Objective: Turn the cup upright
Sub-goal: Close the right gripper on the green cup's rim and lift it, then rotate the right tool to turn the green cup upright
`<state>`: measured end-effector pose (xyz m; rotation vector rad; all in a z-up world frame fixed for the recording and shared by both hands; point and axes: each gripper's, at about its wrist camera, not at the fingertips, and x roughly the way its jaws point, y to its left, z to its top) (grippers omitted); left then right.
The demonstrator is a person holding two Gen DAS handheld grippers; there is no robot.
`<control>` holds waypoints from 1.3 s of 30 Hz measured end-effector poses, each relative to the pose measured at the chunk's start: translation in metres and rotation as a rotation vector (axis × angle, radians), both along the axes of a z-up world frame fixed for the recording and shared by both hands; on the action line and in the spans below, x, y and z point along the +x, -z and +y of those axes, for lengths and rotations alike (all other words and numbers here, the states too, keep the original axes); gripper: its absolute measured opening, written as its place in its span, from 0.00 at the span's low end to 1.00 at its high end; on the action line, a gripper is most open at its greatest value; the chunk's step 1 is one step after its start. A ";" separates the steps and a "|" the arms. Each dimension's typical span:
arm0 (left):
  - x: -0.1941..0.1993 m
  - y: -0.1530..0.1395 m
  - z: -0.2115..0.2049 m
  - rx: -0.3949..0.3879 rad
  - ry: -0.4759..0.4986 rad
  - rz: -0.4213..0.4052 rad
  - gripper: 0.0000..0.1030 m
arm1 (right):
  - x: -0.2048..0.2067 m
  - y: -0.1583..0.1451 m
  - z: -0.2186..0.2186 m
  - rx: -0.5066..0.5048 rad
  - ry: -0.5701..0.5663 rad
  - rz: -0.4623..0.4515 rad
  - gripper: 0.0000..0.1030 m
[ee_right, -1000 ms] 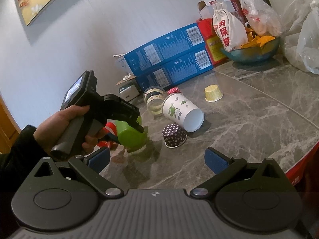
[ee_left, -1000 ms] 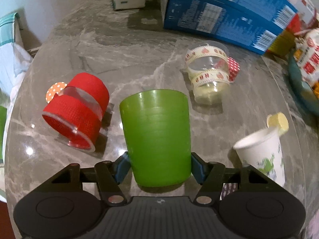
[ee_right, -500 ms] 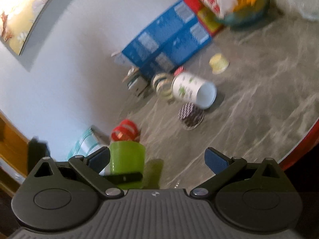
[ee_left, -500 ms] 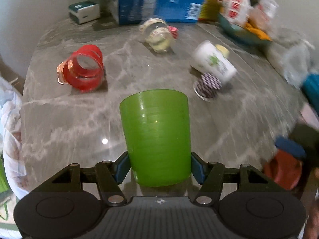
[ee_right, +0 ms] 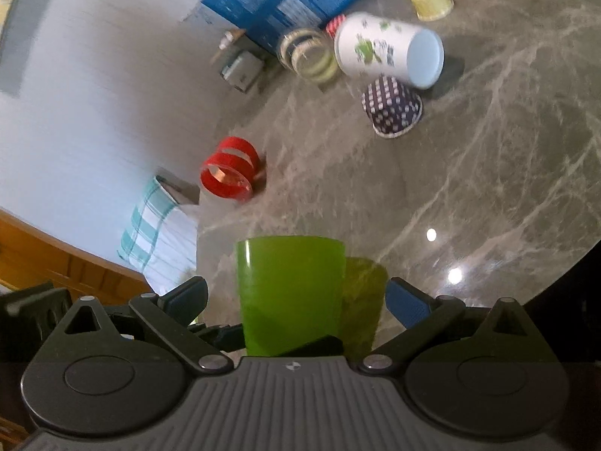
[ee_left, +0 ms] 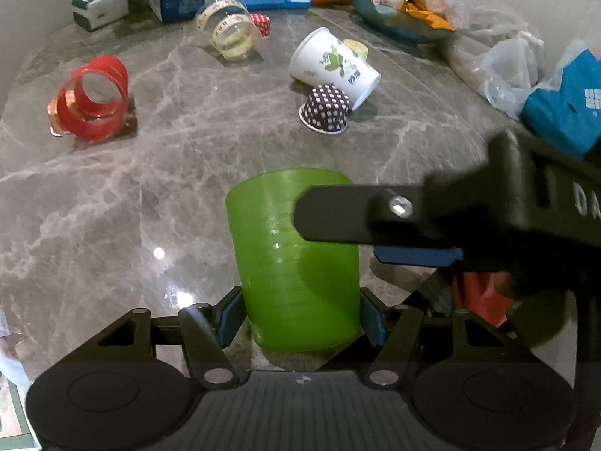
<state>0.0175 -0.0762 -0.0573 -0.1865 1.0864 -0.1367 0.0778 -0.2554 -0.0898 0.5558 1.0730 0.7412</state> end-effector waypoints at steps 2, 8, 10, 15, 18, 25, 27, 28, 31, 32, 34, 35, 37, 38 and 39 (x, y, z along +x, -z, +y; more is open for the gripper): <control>0.000 0.000 0.000 -0.001 0.009 0.003 0.64 | 0.003 0.001 0.004 -0.012 -0.006 0.017 0.99; -0.001 0.001 -0.001 -0.014 0.031 0.001 0.64 | 0.008 -0.005 0.017 -0.059 -0.024 0.029 0.98; -0.001 0.001 0.000 -0.022 0.032 0.001 0.64 | 0.011 -0.005 0.022 -0.087 -0.031 0.030 0.94; -0.001 0.001 0.001 -0.037 0.034 -0.003 0.64 | 0.011 -0.004 0.036 -0.169 -0.054 0.019 0.81; -0.002 0.002 0.004 -0.046 0.032 -0.007 0.65 | 0.011 -0.003 0.036 -0.194 -0.043 0.015 0.72; -0.008 0.007 0.007 -0.044 0.063 -0.009 0.68 | 0.012 -0.001 0.035 -0.169 -0.041 0.030 0.71; -0.014 0.007 0.010 -0.043 0.060 -0.016 0.69 | 0.013 0.000 0.035 -0.166 -0.039 0.034 0.71; -0.018 0.005 0.013 -0.062 0.057 -0.031 0.69 | 0.013 -0.001 0.035 -0.164 -0.037 0.035 0.71; -0.035 -0.002 0.033 -0.143 0.024 -0.095 0.75 | 0.010 -0.002 0.036 -0.162 -0.037 0.027 0.71; -0.042 -0.006 0.041 -0.172 0.006 -0.132 0.79 | 0.009 -0.002 0.036 -0.156 -0.036 0.022 0.71; -0.055 -0.012 0.056 -0.206 -0.026 -0.200 0.80 | 0.007 -0.005 0.036 -0.147 -0.035 -0.002 0.71; -0.062 -0.015 0.063 -0.215 -0.045 -0.229 0.80 | 0.006 -0.007 0.036 -0.143 -0.033 -0.018 0.71; -0.072 -0.017 0.078 -0.233 -0.088 -0.273 0.80 | 0.003 -0.012 0.035 -0.133 -0.033 -0.052 0.71; -0.074 -0.018 0.084 -0.241 -0.105 -0.289 0.80 | 0.002 -0.015 0.035 -0.131 -0.035 -0.073 0.71; -0.077 -0.019 0.089 -0.247 -0.121 -0.303 0.80 | 0.000 -0.017 0.035 -0.128 -0.034 -0.094 0.71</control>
